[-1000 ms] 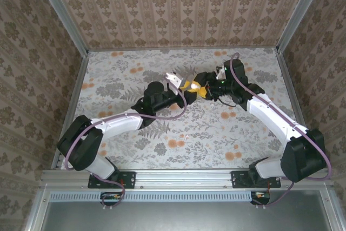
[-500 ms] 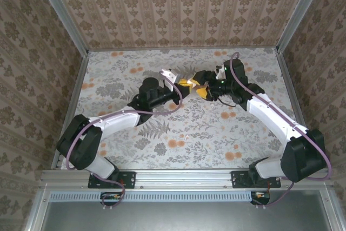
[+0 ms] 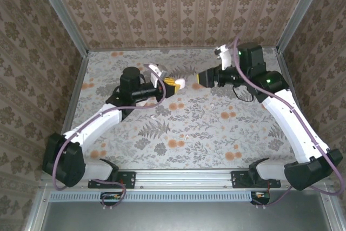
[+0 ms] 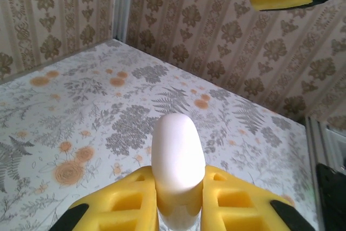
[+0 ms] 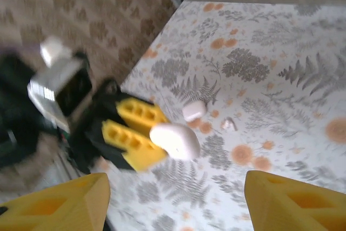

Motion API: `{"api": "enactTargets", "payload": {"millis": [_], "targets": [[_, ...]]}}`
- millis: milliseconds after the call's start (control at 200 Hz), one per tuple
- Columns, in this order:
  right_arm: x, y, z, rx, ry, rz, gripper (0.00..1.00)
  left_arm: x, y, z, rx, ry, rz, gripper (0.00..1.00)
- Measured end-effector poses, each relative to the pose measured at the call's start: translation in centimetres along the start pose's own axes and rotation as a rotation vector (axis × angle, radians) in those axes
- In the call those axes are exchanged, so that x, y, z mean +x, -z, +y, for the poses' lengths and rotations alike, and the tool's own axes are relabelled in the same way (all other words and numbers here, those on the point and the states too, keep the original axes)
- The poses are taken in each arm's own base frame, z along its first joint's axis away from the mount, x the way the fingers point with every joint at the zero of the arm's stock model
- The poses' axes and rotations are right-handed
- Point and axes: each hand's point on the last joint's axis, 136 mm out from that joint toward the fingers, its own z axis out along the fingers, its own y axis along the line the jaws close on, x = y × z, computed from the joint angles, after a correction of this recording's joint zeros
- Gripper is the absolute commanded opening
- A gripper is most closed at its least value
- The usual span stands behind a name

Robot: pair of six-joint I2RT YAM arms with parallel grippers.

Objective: Insert the wireless bluetooth earbuds into the charging case

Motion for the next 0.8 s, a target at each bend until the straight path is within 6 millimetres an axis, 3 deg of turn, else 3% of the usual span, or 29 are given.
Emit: {"api": "enactTargets", "payload": {"millis": [130,295,550,800], "targets": [[2.3,-1.1,1.7,-0.067,0.216,0.068,0.67,-0.2,1.0,-1.2,0.062,-0.017,0.025,0.19],[4.0,-2.0,2.9,-0.164,0.338,0.098,0.65,0.3,1.8,-3.1,0.153,-0.022,0.064,0.20],[5.9,-4.7,4.7,-0.317,0.450,0.160,0.60,0.1,2.8,-5.0,0.256,-0.025,0.092,0.20],[6.4,-5.2,6.0,-0.411,0.480,0.157,0.55,0.0,3.3,-6.3,0.329,0.002,0.103,0.20]]}}
